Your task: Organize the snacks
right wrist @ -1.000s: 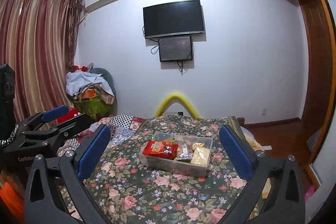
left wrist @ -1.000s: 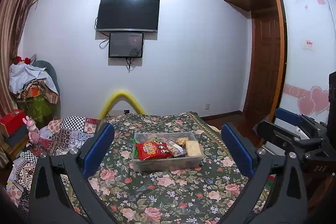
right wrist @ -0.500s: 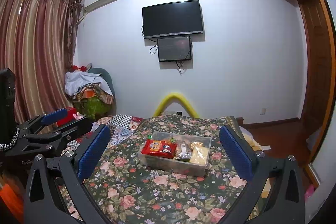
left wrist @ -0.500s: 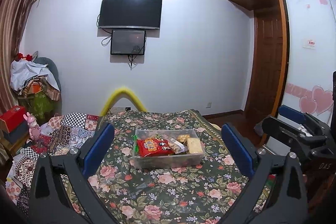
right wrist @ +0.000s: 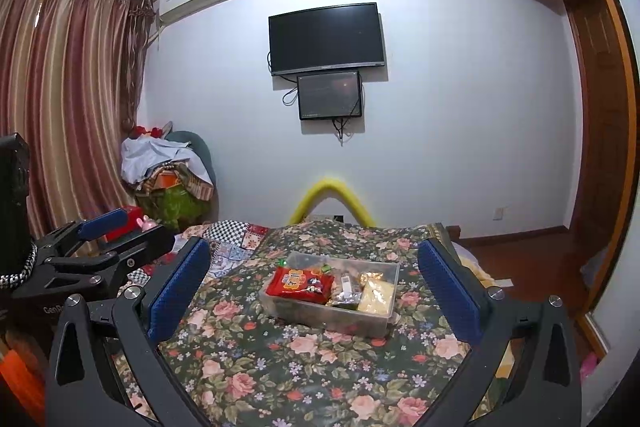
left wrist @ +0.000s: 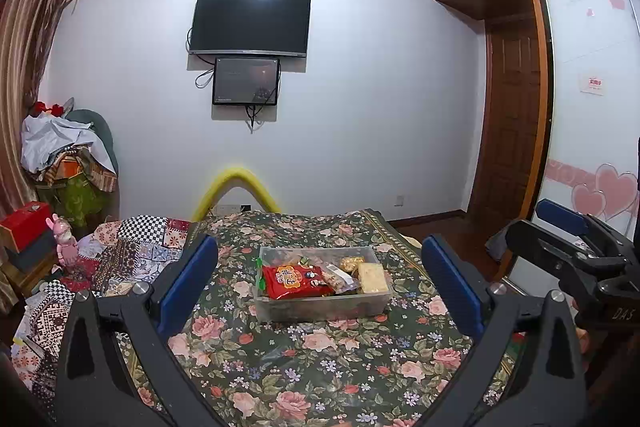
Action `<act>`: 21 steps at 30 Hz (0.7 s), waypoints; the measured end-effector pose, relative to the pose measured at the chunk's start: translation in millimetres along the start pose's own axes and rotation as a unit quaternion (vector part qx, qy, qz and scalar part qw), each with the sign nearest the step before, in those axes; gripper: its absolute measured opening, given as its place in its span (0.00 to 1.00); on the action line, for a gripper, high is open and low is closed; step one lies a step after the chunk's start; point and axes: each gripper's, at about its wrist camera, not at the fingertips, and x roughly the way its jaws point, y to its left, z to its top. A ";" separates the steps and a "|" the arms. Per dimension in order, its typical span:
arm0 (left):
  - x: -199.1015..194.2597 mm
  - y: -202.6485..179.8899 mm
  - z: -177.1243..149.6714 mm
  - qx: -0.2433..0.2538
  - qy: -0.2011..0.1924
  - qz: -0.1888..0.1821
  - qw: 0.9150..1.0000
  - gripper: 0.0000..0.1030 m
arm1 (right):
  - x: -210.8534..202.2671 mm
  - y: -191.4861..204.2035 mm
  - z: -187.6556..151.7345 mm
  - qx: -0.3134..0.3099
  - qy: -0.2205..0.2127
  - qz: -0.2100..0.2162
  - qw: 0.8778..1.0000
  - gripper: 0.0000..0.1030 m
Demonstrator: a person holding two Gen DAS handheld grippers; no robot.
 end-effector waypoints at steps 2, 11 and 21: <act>0.4 -0.3 -0.2 -0.001 -0.001 0.001 1.000 1.00 | 0.2 0.2 0.4 0.000 0.000 0.000 1.000 1.00; 2.8 -3.7 -2.0 0.002 0.003 -0.004 1.000 1.00 | -0.7 0.0 0.2 -0.002 0.000 0.000 1.000 1.00; 3.1 -5.7 -2.9 0.005 0.004 -0.007 1.000 1.00 | -0.4 -1.2 1.4 0.001 -0.002 -0.002 1.000 1.00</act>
